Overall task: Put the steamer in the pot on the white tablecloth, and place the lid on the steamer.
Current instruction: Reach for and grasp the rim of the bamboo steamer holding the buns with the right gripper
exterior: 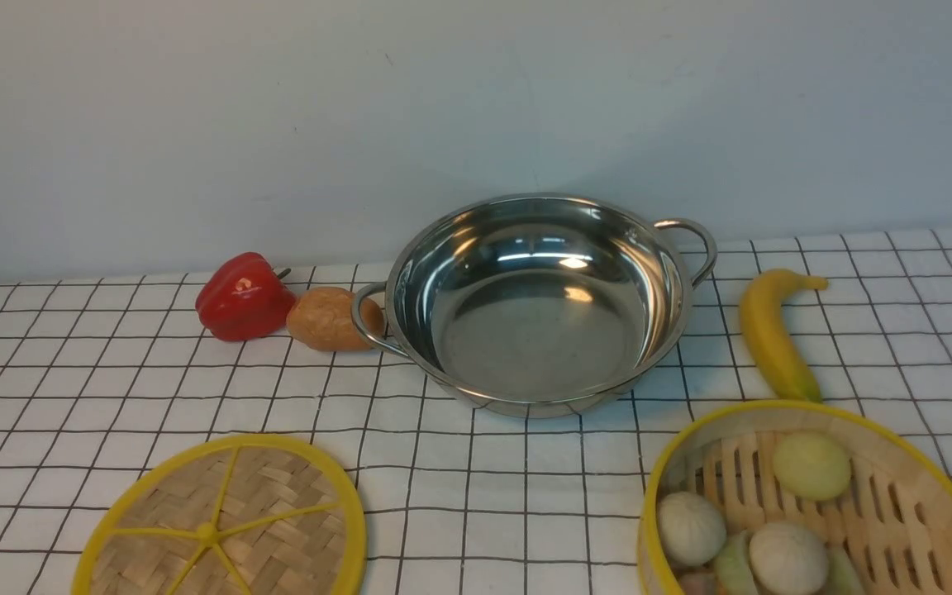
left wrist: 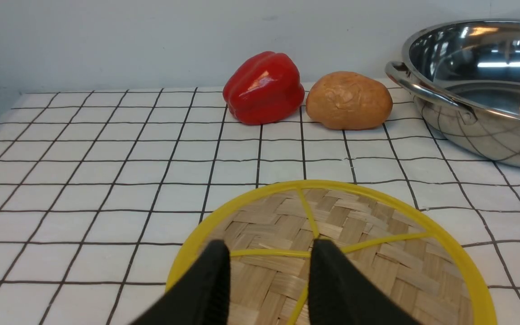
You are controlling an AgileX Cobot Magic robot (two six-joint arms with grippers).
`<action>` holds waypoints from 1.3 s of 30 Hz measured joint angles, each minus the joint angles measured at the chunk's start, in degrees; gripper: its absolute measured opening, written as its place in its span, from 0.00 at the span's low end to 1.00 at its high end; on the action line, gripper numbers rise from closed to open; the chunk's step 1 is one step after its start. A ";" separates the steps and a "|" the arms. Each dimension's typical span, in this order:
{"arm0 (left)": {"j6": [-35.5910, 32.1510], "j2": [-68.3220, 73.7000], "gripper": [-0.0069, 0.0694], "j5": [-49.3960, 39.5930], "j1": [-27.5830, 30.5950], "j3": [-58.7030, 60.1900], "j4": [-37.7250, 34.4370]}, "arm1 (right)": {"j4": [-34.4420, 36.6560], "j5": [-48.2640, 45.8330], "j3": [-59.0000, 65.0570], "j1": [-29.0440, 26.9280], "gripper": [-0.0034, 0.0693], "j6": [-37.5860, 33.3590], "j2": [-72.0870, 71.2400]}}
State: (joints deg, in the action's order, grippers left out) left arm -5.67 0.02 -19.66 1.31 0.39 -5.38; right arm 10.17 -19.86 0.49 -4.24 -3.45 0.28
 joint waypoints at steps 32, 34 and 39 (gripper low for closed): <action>0.00 0.00 0.41 0.00 0.00 0.00 0.00 | 32.03 5.57 -9.06 0.00 0.38 0.01 -0.04; 0.00 0.00 0.41 0.00 0.00 0.00 0.00 | 34.60 5.57 -9.06 0.00 0.38 0.30 -0.04; -0.06 0.00 0.41 0.01 0.00 0.00 0.00 | 36.99 1.82 -9.50 0.00 0.38 -2.15 -0.06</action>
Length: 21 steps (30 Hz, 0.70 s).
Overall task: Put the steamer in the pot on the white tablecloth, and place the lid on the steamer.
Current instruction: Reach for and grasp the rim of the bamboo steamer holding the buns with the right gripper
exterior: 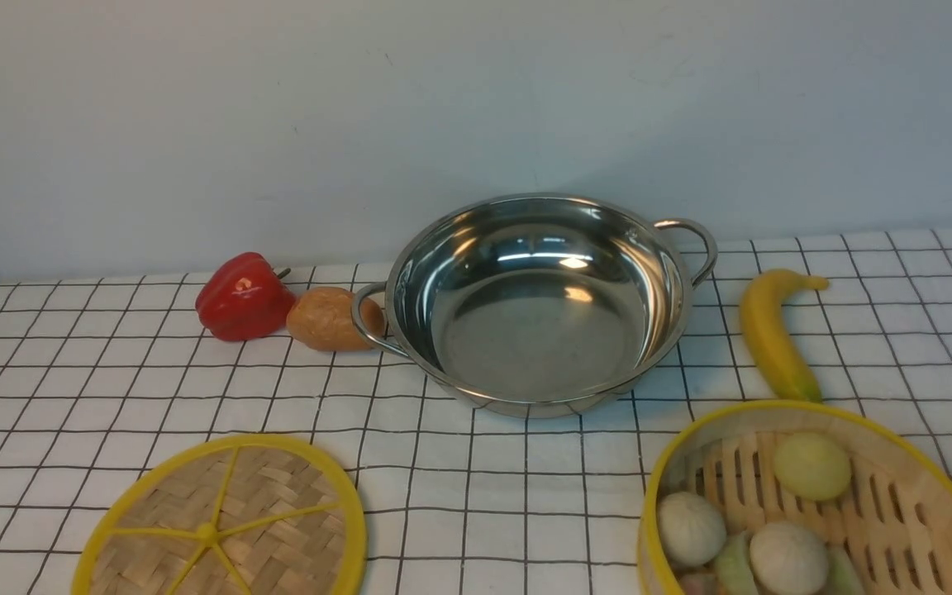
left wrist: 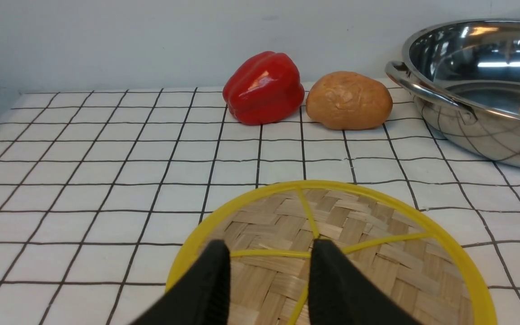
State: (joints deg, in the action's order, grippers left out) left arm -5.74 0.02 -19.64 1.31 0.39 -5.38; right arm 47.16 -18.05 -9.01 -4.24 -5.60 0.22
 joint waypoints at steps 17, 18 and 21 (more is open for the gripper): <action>-1.09 -0.05 0.41 12.11 0.00 0.00 -10.67 | -24.66 -42.17 -30.61 0.00 0.38 -5.07 39.82; -1.14 -0.05 0.41 12.35 0.00 0.00 -10.98 | -24.66 -42.16 -30.97 0.00 0.38 -5.07 40.58; -1.13 -0.05 0.41 14.50 0.00 0.00 -15.31 | -30.76 -48.02 -35.98 0.00 0.38 -1.18 54.13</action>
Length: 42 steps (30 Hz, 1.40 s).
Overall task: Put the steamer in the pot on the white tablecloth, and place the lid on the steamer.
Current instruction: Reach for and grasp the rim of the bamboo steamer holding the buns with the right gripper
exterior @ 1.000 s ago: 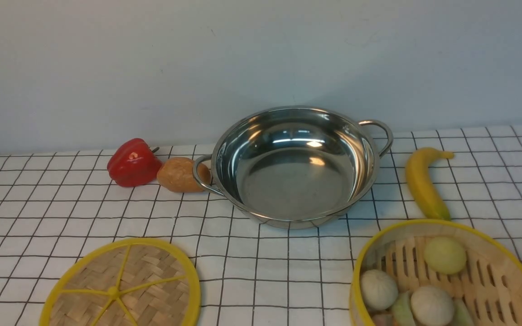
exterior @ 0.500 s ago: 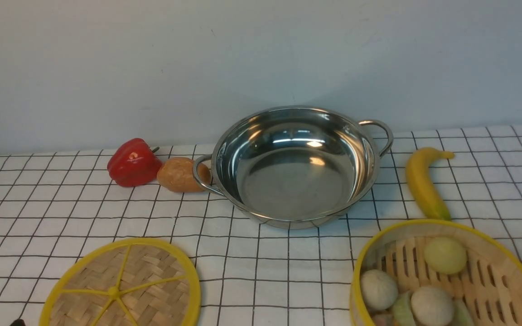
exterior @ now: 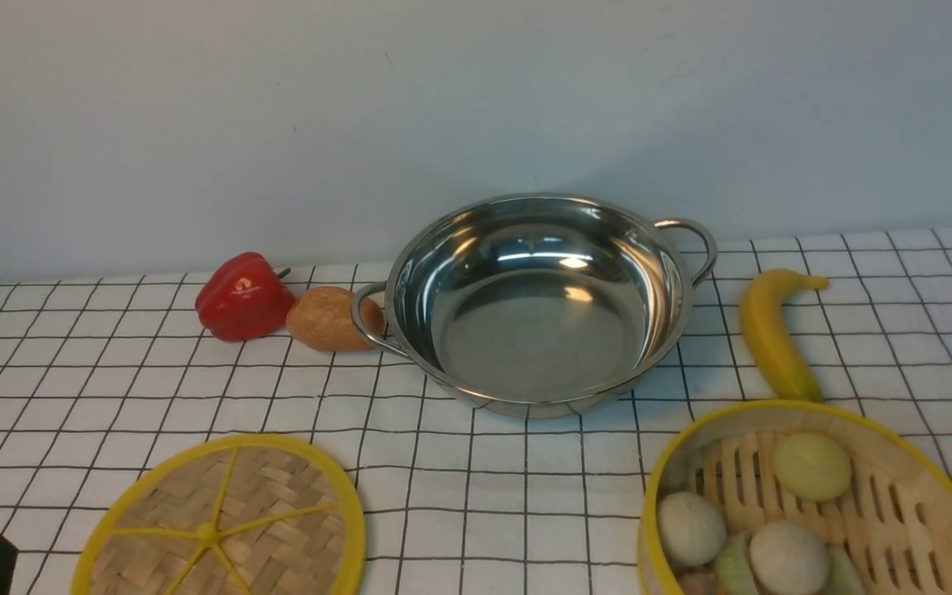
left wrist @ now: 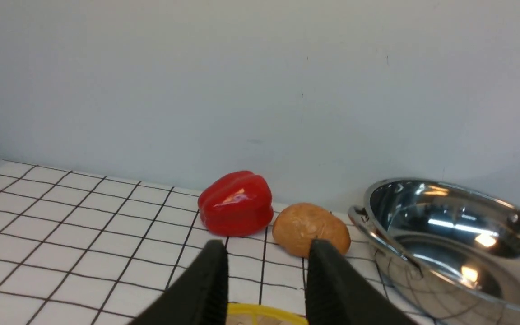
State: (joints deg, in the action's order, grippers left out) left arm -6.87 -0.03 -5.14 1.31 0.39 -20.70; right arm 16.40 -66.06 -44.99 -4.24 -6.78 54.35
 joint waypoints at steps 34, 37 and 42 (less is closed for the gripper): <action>0.00 0.00 0.41 0.16 0.00 0.00 -1.34 | -11.01 10.62 -8.59 5.99 0.50 -0.75 39.27; 0.00 0.00 0.41 -0.01 0.00 0.00 -1.34 | -12.43 10.29 -8.71 6.36 0.47 0.40 40.44; 0.00 0.00 0.41 -0.17 0.00 0.00 -1.34 | -13.82 10.30 -8.71 6.43 0.41 1.09 42.08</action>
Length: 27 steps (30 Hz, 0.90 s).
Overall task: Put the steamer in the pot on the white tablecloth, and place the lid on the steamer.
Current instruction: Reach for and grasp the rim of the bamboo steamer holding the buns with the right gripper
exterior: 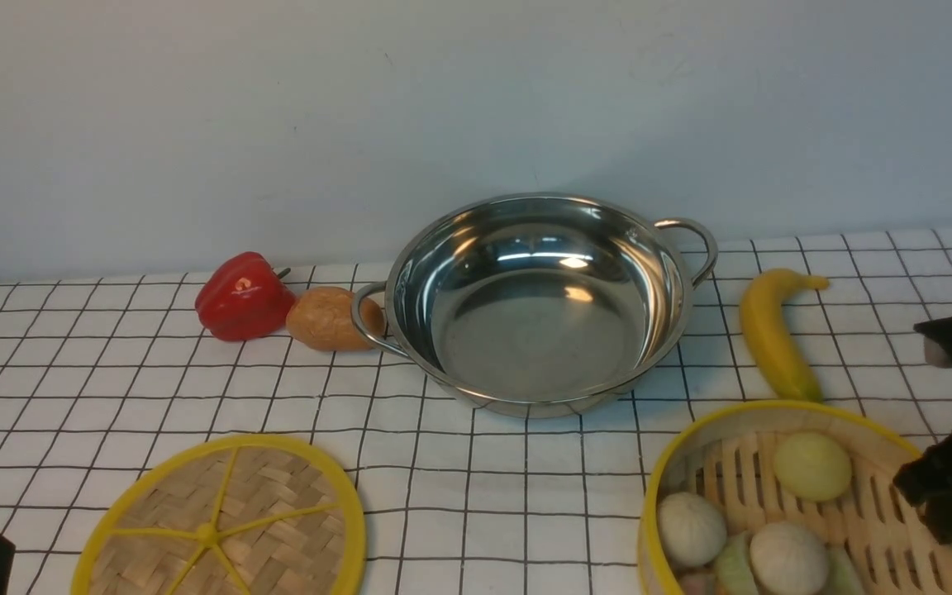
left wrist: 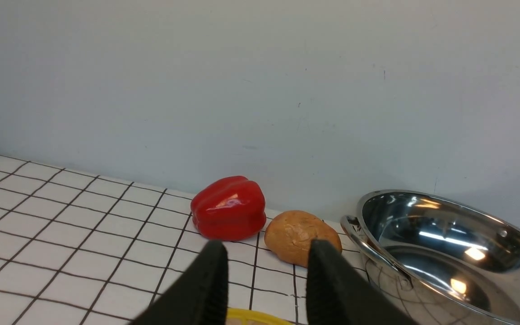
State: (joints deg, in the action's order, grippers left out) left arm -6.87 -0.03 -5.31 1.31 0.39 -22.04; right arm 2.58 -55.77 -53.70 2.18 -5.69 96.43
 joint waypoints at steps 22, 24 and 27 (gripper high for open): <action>0.00 0.00 0.41 -0.78 0.00 0.00 0.00 | -3.19 -5.61 -4.99 0.19 0.13 -0.77 1.73; 0.00 0.00 0.41 -0.79 0.00 0.00 -0.05 | -3.32 -8.58 -7.61 0.19 0.13 -0.78 0.98; 0.00 0.00 0.41 -0.79 0.00 0.00 -0.05 | -2.58 -12.45 -12.19 0.19 0.13 -0.78 0.37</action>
State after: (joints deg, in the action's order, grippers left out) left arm -6.87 -0.03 -6.10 1.31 0.39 -22.09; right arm 0.00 -68.22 -65.89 2.37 -6.47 96.80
